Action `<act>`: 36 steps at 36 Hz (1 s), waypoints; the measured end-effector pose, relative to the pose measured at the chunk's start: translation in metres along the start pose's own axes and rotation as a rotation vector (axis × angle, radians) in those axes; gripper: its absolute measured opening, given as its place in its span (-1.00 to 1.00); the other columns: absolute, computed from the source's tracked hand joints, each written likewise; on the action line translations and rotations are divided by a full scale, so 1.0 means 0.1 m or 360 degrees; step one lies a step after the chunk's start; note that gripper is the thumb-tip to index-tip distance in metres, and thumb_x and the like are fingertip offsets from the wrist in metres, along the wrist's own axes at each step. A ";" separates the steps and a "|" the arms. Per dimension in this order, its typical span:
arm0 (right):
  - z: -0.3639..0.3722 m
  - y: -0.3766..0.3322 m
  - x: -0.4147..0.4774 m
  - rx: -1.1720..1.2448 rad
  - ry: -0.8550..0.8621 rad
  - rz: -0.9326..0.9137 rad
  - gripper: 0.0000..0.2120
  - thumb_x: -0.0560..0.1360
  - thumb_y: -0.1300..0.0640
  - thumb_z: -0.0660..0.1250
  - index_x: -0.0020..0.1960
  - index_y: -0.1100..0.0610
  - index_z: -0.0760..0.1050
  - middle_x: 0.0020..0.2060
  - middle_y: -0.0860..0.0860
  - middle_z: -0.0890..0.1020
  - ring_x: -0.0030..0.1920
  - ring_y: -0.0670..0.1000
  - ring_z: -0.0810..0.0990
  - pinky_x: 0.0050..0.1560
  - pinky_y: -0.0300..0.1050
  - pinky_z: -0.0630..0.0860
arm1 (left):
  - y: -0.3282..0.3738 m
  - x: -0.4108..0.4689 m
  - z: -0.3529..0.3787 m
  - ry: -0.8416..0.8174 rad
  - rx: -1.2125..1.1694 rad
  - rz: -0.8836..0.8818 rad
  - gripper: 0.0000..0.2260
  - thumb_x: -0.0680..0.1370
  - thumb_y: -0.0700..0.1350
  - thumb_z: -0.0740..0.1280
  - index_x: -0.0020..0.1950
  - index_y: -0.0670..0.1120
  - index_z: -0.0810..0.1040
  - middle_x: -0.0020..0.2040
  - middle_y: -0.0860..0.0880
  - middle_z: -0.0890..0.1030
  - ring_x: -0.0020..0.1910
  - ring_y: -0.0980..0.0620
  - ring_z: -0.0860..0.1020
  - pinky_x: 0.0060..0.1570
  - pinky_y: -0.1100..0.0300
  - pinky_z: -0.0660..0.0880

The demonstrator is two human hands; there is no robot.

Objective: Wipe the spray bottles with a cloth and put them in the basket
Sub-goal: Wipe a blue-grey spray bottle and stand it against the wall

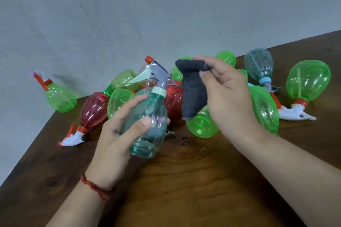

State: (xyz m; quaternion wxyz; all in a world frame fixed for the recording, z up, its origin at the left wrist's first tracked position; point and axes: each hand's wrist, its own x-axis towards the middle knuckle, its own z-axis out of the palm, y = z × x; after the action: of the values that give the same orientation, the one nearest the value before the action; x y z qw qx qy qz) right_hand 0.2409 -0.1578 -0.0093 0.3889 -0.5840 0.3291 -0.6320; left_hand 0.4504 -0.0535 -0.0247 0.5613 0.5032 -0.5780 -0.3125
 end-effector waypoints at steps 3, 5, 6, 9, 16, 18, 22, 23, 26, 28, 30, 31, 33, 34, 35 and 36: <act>0.01 -0.03 -0.08 -0.0196 -0.0116 -0.0223 -0.63 0.70 0.30 0.23 0.37 0.00 0.63 0.33 -0.16 0.65 0.39 -0.21 0.55 0.47 -0.11 0.46 | -0.01 -0.04 0.08 -0.0151 0.0019 -0.0002 -0.47 0.50 0.02 0.48 0.48 0.01 0.58 0.35 -0.07 0.68 0.32 -0.08 0.66 0.26 0.09 0.61; 0.06 -0.02 -0.15 -0.0376 -0.0287 -0.0330 -0.58 0.68 0.34 0.22 0.42 0.01 0.61 0.44 -0.14 0.57 0.47 -0.27 0.44 0.53 -0.23 0.34 | -0.02 -0.07 0.11 -0.0197 0.0044 0.0022 -0.51 0.53 -0.10 0.48 0.47 -0.04 0.57 0.33 -0.04 0.69 0.30 -0.03 0.67 0.21 0.24 0.59; 0.07 0.00 -0.17 -0.0402 -0.0325 -0.0353 -0.57 0.68 0.36 0.22 0.42 0.02 0.60 0.45 -0.13 0.56 0.48 -0.28 0.42 0.53 -0.26 0.31 | -0.02 -0.08 0.11 -0.0197 0.0049 0.0038 -0.51 0.53 -0.15 0.47 0.47 -0.06 0.57 0.33 -0.04 0.69 0.30 -0.02 0.67 0.19 0.27 0.58; 0.05 0.00 -0.16 -0.0233 -0.0343 -0.0239 -0.59 0.68 0.33 0.23 0.39 0.00 0.63 0.32 -0.18 0.63 0.35 -0.27 0.54 0.45 -0.19 0.42 | -0.03 -0.06 0.07 -0.0165 0.0050 0.0105 -0.47 0.50 -0.11 0.50 0.48 -0.08 0.56 0.37 -0.07 0.67 0.33 -0.07 0.65 0.24 0.20 0.59; 0.00 0.01 -0.06 -0.0096 -0.0245 -0.0007 -0.66 0.66 0.33 0.27 0.19 0.01 0.73 0.07 -0.16 0.76 0.15 -0.11 0.71 0.27 0.07 0.63 | -0.06 0.00 -0.04 -0.0090 -0.0131 0.0088 -0.48 0.50 -0.21 0.31 0.49 -0.10 0.54 0.34 -0.04 0.68 0.25 -0.08 0.69 0.11 0.18 0.64; -0.02 0.00 -0.02 0.0065 -0.0069 0.0031 -0.66 0.66 0.36 0.27 0.21 0.04 0.72 0.11 -0.15 0.76 0.18 -0.13 0.70 0.28 0.01 0.62 | -0.03 0.00 -0.04 -0.0150 -0.0046 0.0099 -0.45 0.47 -0.18 0.40 0.48 -0.12 0.53 0.30 0.03 0.70 0.23 0.05 0.70 0.10 0.31 0.61; 0.03 -0.01 -0.06 0.0090 -0.0139 -0.0076 -0.66 0.70 0.32 0.25 0.33 0.05 0.66 0.23 -0.13 0.71 0.30 -0.12 0.64 0.42 0.02 0.53 | 0.00 -0.04 0.03 -0.0291 0.0036 0.0085 -0.43 0.44 -0.14 0.44 0.47 -0.16 0.53 0.30 0.05 0.71 0.26 0.12 0.67 0.15 0.39 0.56; 0.04 -0.01 -0.08 0.0068 -0.0221 -0.0091 -0.67 0.70 0.32 0.25 0.34 0.07 0.65 0.24 -0.12 0.71 0.31 -0.12 0.64 0.43 0.01 0.52 | -0.01 -0.04 0.03 -0.0269 0.0048 0.0106 -0.45 0.45 -0.18 0.44 0.46 -0.16 0.54 0.29 0.07 0.71 0.26 0.13 0.67 0.16 0.40 0.55; 0.04 0.04 -0.10 -0.0074 -0.0287 -0.0066 -0.66 0.70 0.29 0.25 0.32 0.00 0.67 0.18 -0.11 0.73 0.25 -0.04 0.68 0.36 0.11 0.58 | -0.04 -0.03 0.00 -0.0167 -0.0122 0.0089 -0.46 0.46 -0.09 0.43 0.47 -0.07 0.58 0.33 -0.04 0.68 0.28 -0.06 0.68 0.18 0.18 0.62; 0.04 0.06 -0.11 -0.0217 -0.0314 -0.0100 -0.64 0.69 0.23 0.25 0.26 -0.15 0.69 0.07 -0.04 0.76 0.13 0.22 0.71 0.19 0.35 0.61 | -0.04 -0.01 -0.06 -0.0037 -0.0218 0.0054 -0.46 0.46 -0.07 0.42 0.46 0.01 0.59 0.33 -0.10 0.68 0.26 -0.14 0.69 0.11 0.09 0.65; 0.01 0.04 -0.11 -0.0276 -0.0283 -0.0152 -0.63 0.68 0.24 0.25 0.25 -0.14 0.69 0.06 -0.10 0.76 0.11 0.15 0.72 0.16 0.32 0.62 | -0.03 0.01 -0.09 -0.0003 -0.0109 0.0036 -0.45 0.46 -0.04 0.43 0.48 0.03 0.58 0.34 -0.11 0.67 0.28 -0.11 0.68 0.08 0.11 0.66; -0.01 0.02 -0.10 -0.0270 -0.0211 -0.0193 -0.63 0.68 0.28 0.25 0.28 -0.08 0.69 0.12 -0.15 0.75 0.16 -0.01 0.71 0.24 0.21 0.63 | -0.03 0.02 -0.09 -0.0008 -0.0037 0.0028 -0.45 0.47 -0.05 0.45 0.48 0.01 0.58 0.35 -0.04 0.67 0.29 -0.07 0.67 0.09 0.14 0.65; -0.06 -0.05 -0.09 -0.0313 -0.0065 -0.0361 -0.61 0.67 0.35 0.24 0.36 0.06 0.65 0.28 -0.13 0.68 0.33 -0.17 0.61 0.41 0.00 0.54 | -0.02 0.02 -0.06 -0.0065 0.0025 0.0004 -0.46 0.48 -0.09 0.48 0.47 -0.05 0.58 0.33 0.02 0.69 0.29 0.01 0.67 0.16 0.22 0.62; -0.06 -0.05 -0.09 -0.0418 -0.0057 -0.0493 -0.59 0.65 0.39 0.23 0.39 0.09 0.63 0.35 -0.08 0.64 0.40 -0.17 0.56 0.47 -0.05 0.48 | -0.01 0.02 -0.03 -0.0114 0.0014 -0.0021 -0.44 0.47 -0.05 0.49 0.48 -0.07 0.57 0.32 -0.02 0.70 0.29 -0.01 0.68 0.19 0.21 0.61; -0.05 -0.04 -0.11 -0.0536 -0.0124 -0.0629 -0.55 0.63 0.43 0.23 0.42 0.11 0.60 0.41 -0.05 0.60 0.46 -0.14 0.51 0.51 -0.09 0.43 | -0.02 0.00 0.00 -0.0162 0.0014 -0.0032 -0.43 0.47 -0.02 0.48 0.48 -0.09 0.56 0.32 -0.07 0.70 0.29 -0.06 0.68 0.22 0.18 0.61; -0.02 -0.01 -0.13 -0.0643 -0.0243 -0.0735 -0.52 0.61 0.45 0.24 0.44 0.12 0.58 0.46 -0.04 0.56 0.50 -0.11 0.47 0.54 -0.11 0.39 | -0.02 -0.02 0.04 -0.0190 0.0010 -0.0028 -0.43 0.47 -0.01 0.48 0.49 -0.10 0.56 0.32 -0.09 0.70 0.30 -0.07 0.68 0.23 0.19 0.60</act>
State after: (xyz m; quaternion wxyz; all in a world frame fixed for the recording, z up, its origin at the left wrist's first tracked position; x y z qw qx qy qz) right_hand 0.2393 -0.1464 -0.0149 0.1347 -0.7545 0.2766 -0.5797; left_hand 0.4463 -0.0532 -0.0276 0.5215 0.4903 -0.6071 -0.3451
